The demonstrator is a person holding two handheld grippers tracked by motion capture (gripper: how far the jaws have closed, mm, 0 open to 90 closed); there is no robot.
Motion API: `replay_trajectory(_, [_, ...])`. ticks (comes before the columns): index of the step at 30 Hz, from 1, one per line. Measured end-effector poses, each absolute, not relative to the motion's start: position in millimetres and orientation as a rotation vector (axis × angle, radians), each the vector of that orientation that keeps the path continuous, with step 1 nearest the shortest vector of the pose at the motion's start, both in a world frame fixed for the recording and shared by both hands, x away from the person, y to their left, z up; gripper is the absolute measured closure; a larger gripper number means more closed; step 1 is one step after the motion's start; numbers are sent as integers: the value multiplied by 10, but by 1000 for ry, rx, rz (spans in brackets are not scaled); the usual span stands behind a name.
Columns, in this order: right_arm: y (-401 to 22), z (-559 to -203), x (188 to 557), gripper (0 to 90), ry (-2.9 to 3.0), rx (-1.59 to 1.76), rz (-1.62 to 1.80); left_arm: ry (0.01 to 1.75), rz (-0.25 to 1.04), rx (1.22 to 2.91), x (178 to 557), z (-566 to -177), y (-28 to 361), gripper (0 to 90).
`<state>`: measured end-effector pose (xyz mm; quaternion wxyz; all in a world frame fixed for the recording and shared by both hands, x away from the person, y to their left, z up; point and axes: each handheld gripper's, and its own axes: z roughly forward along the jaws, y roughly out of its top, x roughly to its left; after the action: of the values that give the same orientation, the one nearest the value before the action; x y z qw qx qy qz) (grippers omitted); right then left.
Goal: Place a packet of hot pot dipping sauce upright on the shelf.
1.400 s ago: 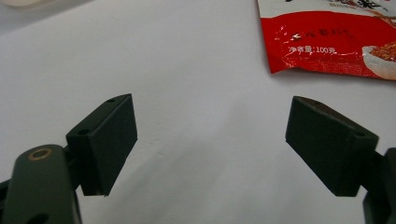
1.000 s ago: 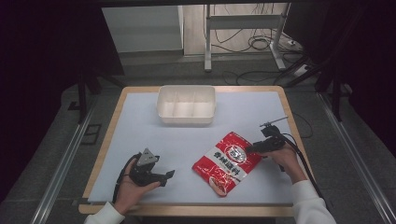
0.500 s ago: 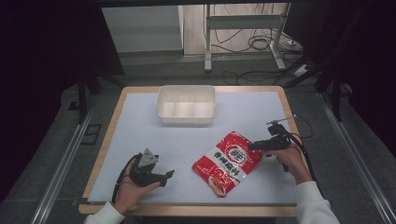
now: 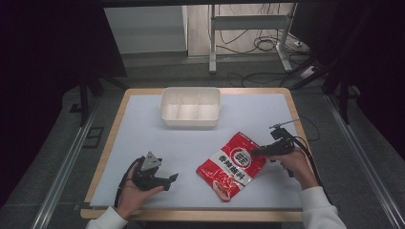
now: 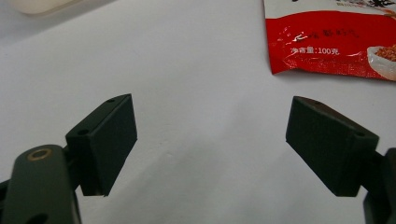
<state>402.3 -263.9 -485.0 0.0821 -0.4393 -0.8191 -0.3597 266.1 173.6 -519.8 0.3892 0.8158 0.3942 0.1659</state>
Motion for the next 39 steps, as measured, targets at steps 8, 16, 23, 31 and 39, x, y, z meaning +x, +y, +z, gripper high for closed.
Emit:
replay_trajectory(8, [-2496,-4887,3992,676,-2536,-1292,-1015,1001,422,2074,2661,-5198,1739,158])
replay_trajectory(16, [-2393,-4913,3970,796,-2575,-1244,-980,1001,424,2076,2662,-5199,1740,158])
replay_trajectory(23, [-2371,-4888,3960,875,-2610,-1219,-958,1002,425,2075,2662,-5199,1742,158])
replay_trajectory(31, [-2323,-4758,3920,881,-2659,-1221,-980,1008,430,2052,2651,-5165,1777,159])
replay_trajectory(39, [-2290,-4500,3887,883,-2684,-1200,-1047,1007,424,2043,2650,-5149,1795,159])
